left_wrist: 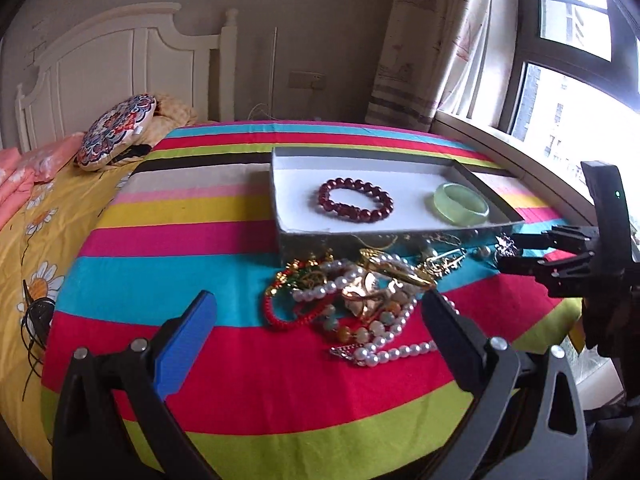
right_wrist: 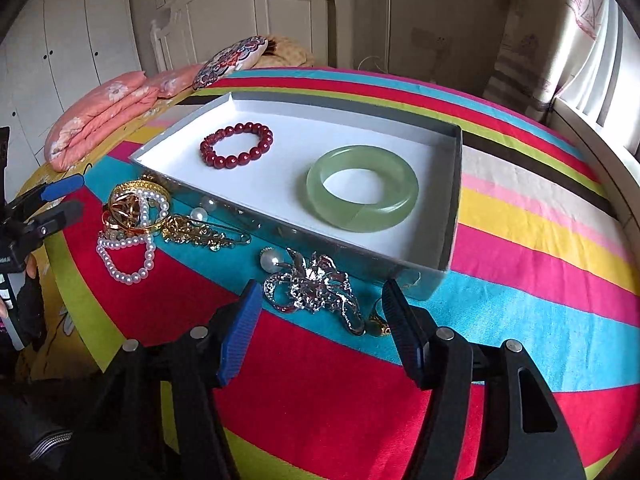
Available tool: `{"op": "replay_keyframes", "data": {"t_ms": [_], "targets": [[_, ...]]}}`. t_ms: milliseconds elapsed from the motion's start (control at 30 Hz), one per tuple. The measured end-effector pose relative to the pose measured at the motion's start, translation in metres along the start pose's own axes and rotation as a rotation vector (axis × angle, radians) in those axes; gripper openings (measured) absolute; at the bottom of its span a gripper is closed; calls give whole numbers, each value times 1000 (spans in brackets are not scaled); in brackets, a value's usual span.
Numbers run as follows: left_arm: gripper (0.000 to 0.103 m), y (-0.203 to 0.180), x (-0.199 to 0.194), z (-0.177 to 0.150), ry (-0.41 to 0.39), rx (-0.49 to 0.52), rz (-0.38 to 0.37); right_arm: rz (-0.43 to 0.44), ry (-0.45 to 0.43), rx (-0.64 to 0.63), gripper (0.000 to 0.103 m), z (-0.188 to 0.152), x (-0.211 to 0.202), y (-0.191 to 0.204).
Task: Organize jewelry
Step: 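Withdraw both open grippers from the tray back toward the jewelry pile, then grasp the silver brooch with the right gripper and lift it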
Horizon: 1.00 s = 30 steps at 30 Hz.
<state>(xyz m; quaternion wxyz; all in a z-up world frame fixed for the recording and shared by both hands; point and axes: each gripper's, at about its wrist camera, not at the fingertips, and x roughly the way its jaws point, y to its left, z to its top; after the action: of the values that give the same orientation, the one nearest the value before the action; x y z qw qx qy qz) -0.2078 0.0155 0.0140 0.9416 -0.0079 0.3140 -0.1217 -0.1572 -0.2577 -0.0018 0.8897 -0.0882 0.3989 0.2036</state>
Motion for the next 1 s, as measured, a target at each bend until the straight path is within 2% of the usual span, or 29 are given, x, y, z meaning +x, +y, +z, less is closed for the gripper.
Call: {"op": "replay_keyframes", "data": {"t_ms": [33,67,100,167,300,433,567,633,700,800,867,933,1000], "targets": [[101,-3,1,-2,4,10,2,-1,-4,-11,51,0,-1,3],[101,-4,1,-3,7,18,9,11,-8,-20,38,-1,-2,5],[101,-6,2,-4,10,25,14,29,-10,-27,32,-1,-4,6],[101,-7,1,-5,9,29,18,64,-11,-56,30,-4,-9,12],[101,-6,0,-3,3,16,-1,138,-8,-44,30,-8,-14,13],[101,-9,2,2,8,15,-29,135,-6,-15,31,-8,-8,9],[101,-22,4,11,0,61,-36,121,-22,-15,30,-8,-7,12],[101,-26,6,16,-7,77,-39,116,-35,-13,28,-10,-7,12],[101,-30,9,21,-7,80,-57,111,-44,-18,20,-11,-8,14],[101,-39,8,23,-18,110,-76,110,-54,-10,20,-12,-9,13],[97,-49,4,20,-27,155,-79,115,-56,-4,20,-13,-9,13],[93,-53,3,16,3,152,-140,117,-55,-3,20,-13,-10,12],[87,-51,3,13,22,97,-195,117,-56,-2,20,-13,-9,12]]}}
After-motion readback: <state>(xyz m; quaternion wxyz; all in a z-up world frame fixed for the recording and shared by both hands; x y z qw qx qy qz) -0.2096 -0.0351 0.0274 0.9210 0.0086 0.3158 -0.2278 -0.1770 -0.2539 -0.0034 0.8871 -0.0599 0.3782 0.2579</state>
